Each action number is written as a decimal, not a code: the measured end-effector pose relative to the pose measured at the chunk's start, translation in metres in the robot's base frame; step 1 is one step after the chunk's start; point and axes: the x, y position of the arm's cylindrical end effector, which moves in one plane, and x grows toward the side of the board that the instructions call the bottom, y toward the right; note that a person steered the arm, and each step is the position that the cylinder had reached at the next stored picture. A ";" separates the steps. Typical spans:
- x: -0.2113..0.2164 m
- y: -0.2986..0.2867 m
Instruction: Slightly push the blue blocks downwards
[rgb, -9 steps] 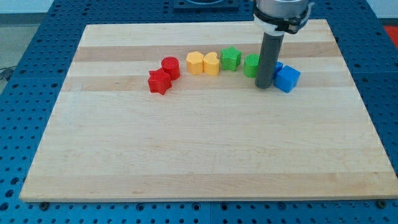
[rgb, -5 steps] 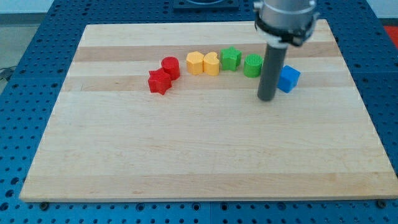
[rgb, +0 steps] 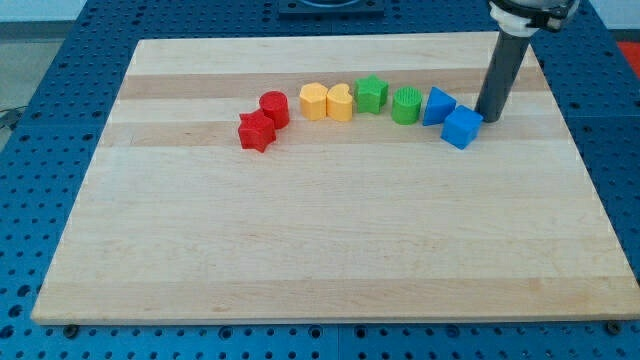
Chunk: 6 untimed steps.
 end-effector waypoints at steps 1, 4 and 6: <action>0.012 -0.005; 0.007 0.006; -0.076 -0.014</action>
